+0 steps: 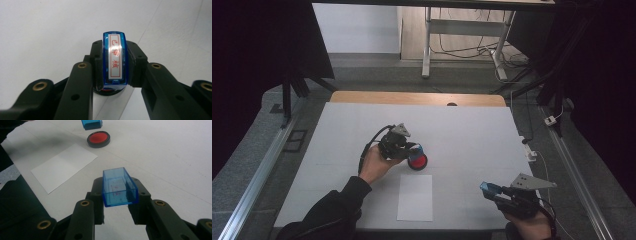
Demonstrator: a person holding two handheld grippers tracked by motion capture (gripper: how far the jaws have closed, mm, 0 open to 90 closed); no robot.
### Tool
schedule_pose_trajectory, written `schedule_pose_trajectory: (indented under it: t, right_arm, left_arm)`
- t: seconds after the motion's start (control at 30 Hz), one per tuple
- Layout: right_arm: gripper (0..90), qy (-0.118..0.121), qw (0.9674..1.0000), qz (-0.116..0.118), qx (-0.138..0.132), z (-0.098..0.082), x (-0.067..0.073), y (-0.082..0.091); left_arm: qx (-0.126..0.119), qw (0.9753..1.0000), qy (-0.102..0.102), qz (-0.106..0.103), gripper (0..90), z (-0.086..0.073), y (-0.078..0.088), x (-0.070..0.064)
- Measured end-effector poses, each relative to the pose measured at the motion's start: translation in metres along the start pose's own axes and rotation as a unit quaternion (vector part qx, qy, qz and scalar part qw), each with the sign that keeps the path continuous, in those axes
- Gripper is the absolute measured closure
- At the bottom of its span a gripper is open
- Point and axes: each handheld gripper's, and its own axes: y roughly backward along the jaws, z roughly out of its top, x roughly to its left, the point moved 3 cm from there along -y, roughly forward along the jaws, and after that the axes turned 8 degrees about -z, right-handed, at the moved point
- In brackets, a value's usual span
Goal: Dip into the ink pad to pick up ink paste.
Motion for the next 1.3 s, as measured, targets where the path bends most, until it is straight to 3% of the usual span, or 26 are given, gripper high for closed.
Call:
schedule_pose_trajectory:
  t: [0.73,1.03,1.3]
  right_arm:
    - [68.8,-0.001,1.0,0.003,0.0,0.0,0.0,0.0]
    - [68.8,-0.001,1.0,0.004,0.002,0.0,0.0,-0.001]
    - [68.7,0.002,1.0,0.005,0.006,0.0,0.0,-0.001]
  left_arm:
    - [0.022,0.9997,0.012,0.003,70.3,-0.006,-0.02,0.01]
    - [0.032,0.9994,0.004,0.01,70.6,-0.005,-0.022,0.008]
    - [0.046,0.9982,-0.017,0.033,70.7,-0.004,-0.023,0.0]
